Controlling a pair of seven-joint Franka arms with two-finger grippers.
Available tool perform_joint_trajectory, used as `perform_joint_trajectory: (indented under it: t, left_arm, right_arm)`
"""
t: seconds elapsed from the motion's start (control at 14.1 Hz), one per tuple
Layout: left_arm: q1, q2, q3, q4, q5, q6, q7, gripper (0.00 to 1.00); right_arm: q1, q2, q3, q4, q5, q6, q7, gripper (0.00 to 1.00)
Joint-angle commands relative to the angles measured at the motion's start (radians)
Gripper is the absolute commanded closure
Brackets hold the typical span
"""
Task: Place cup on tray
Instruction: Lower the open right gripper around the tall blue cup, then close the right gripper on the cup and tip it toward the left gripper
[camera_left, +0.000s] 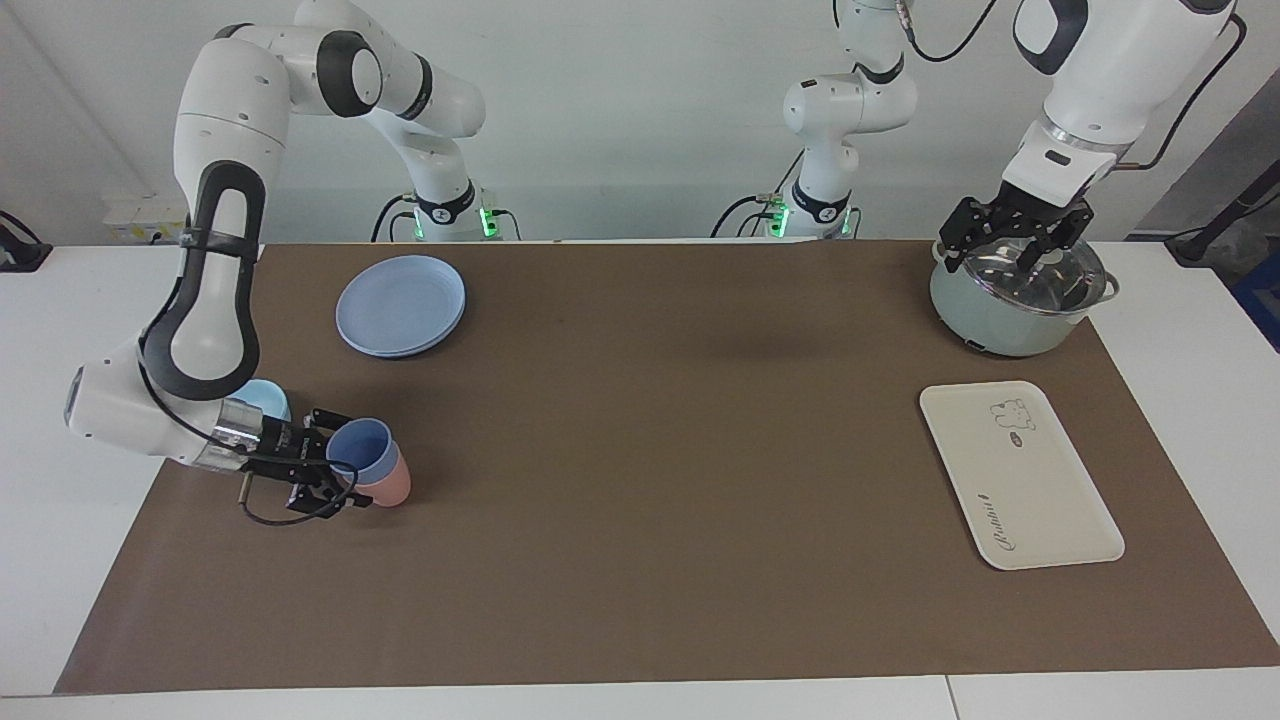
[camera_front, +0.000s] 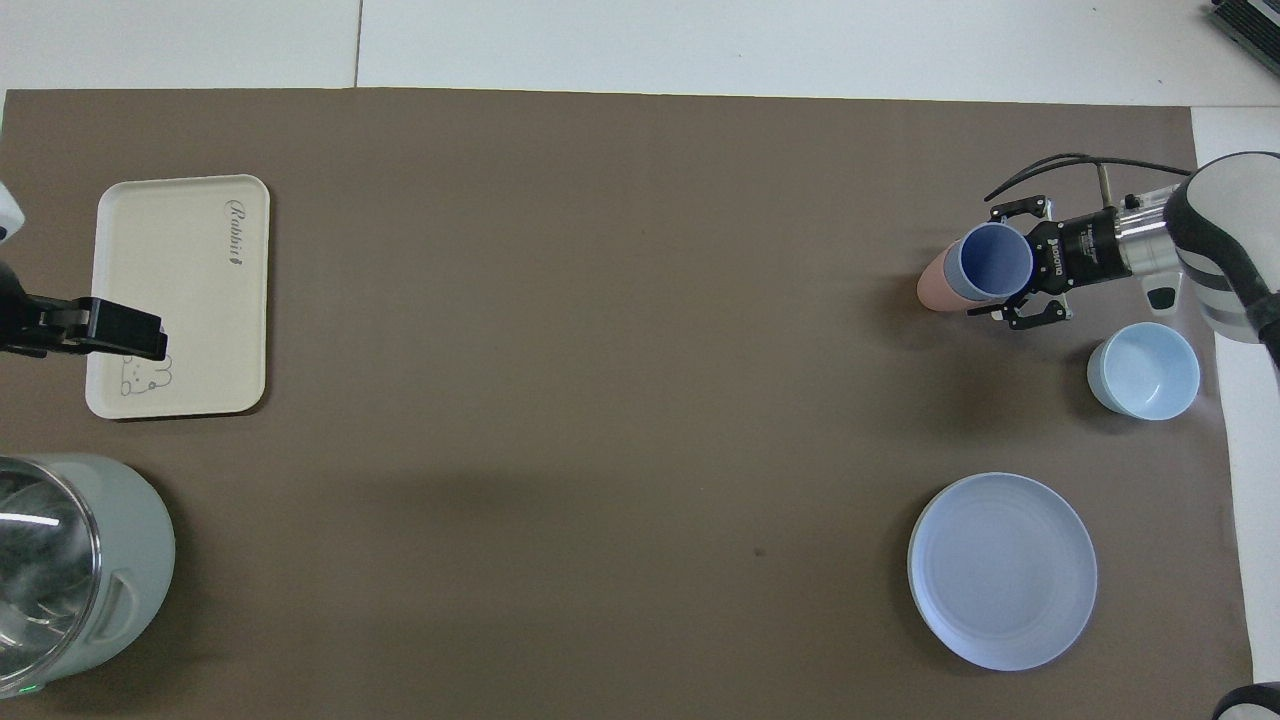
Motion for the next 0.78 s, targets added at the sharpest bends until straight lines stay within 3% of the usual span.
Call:
perform_joint_trajectory:
  t: [0.0,0.07,0.14,0.36,0.57,0.71]
  left_arm:
    - [0.003,-0.029,0.0,-0.032,0.016,0.014,0.005,0.0]
    - [0.003,-0.029,0.0,-0.032,0.016,0.014,0.005,0.0]
    - [0.003,-0.029,0.0,-0.032,0.016,0.014,0.005,0.0]
    - [0.003,-0.029,0.0,-0.032,0.016,0.014,0.005,0.0]
    - [0.003,-0.028,0.0,-0.032,0.016,0.014,0.005,0.0]
    - [0.003,-0.028,0.0,-0.032,0.016,0.014,0.005,0.0]
  right_arm:
    - [0.0,-0.042,0.009,-0.07,0.052,0.035,-0.059,0.28]
    - [0.0,-0.047,0.011,-0.083,0.069,0.035,-0.076,0.67]
    - [0.001,-0.051,0.014,-0.089,0.094,0.032,-0.076,1.0]
    - [0.044,-0.102,0.016,-0.141,0.134,0.037,-0.07,1.0]
    - [0.16,-0.2,0.014,-0.204,0.134,0.069,-0.056,1.0]
    - [0.254,-0.264,0.012,-0.245,0.134,0.151,0.052,1.0]
